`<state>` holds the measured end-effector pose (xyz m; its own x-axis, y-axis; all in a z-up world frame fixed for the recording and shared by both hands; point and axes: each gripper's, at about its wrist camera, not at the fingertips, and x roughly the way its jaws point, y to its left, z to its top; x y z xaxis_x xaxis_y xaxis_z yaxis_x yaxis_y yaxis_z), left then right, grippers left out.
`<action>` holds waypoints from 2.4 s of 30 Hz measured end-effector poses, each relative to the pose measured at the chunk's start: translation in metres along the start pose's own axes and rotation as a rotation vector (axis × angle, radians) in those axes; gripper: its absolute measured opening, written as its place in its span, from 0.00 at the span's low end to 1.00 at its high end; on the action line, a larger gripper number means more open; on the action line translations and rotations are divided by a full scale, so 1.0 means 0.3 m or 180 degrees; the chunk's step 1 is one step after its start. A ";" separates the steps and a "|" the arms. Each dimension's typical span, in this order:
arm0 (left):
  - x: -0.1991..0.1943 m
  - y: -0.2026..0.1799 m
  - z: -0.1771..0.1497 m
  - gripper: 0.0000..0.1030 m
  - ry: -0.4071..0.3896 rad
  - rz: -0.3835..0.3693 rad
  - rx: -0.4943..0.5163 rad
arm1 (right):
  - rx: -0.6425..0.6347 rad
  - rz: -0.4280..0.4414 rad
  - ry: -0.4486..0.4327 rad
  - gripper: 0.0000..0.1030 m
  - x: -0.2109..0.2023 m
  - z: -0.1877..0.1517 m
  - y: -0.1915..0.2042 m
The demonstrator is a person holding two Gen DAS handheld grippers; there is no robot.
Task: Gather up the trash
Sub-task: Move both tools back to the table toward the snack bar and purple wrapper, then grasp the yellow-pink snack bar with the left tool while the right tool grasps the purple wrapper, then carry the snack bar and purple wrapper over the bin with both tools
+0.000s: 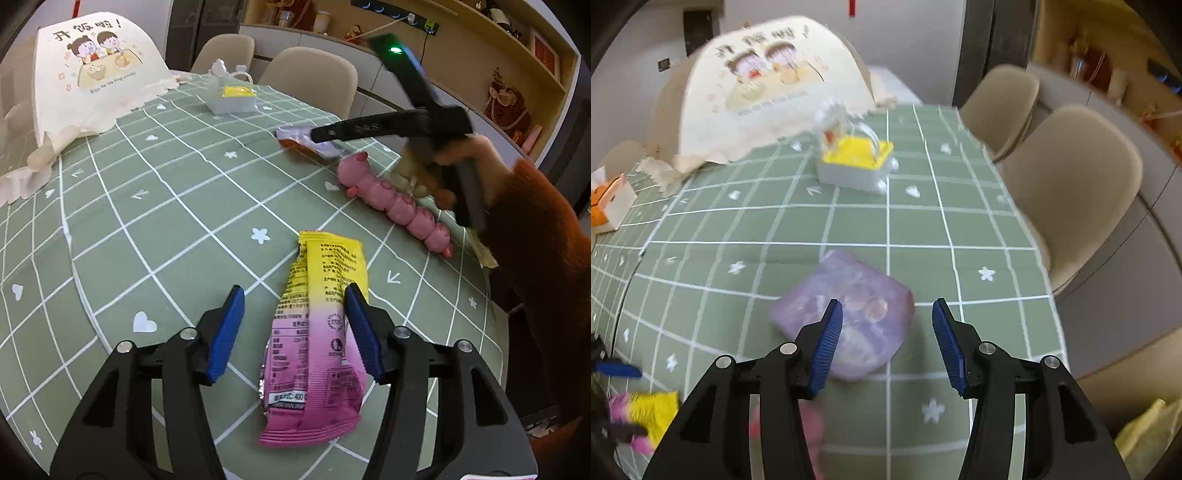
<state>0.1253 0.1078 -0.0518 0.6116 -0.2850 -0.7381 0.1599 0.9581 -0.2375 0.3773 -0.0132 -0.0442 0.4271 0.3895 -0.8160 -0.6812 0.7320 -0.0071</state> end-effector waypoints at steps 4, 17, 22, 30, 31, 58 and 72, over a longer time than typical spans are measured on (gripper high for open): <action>-0.001 -0.013 -0.002 0.58 0.0020 -0.0002 0.0049 | 0.0017 0.0112 -0.0063 0.38 0.015 -0.014 0.007; 0.008 -0.016 -0.001 0.61 0.0031 -0.0027 0.0054 | 0.0264 0.0041 -0.0412 0.04 -0.215 -0.087 0.017; 0.009 -0.014 0.000 0.61 0.0033 -0.0025 0.0058 | 0.0416 -0.0138 -0.0597 0.04 -0.351 -0.158 0.007; 0.004 0.001 -0.001 0.61 0.0027 -0.0133 0.0008 | 0.0476 -0.0221 -0.0888 0.04 -0.548 -0.334 0.075; 0.004 -0.001 -0.001 0.61 0.0040 -0.0143 0.0026 | 0.0459 -0.0253 -0.0901 0.04 -0.565 -0.367 0.088; -0.035 -0.300 0.086 0.27 -0.0219 -0.0021 0.0322 | 0.0489 -0.0468 -0.1263 0.04 -0.762 -0.841 0.062; 0.048 -0.727 0.426 0.27 -0.0731 -0.0504 0.0904 | 0.0568 -0.0884 -0.1286 0.04 -0.917 -0.904 -0.172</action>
<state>0.1982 -0.1018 0.0701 0.7144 -0.4472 -0.5382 0.4544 0.8814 -0.1293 0.1338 -0.3097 0.0238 0.7967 0.3259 -0.5090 -0.4128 0.9086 -0.0643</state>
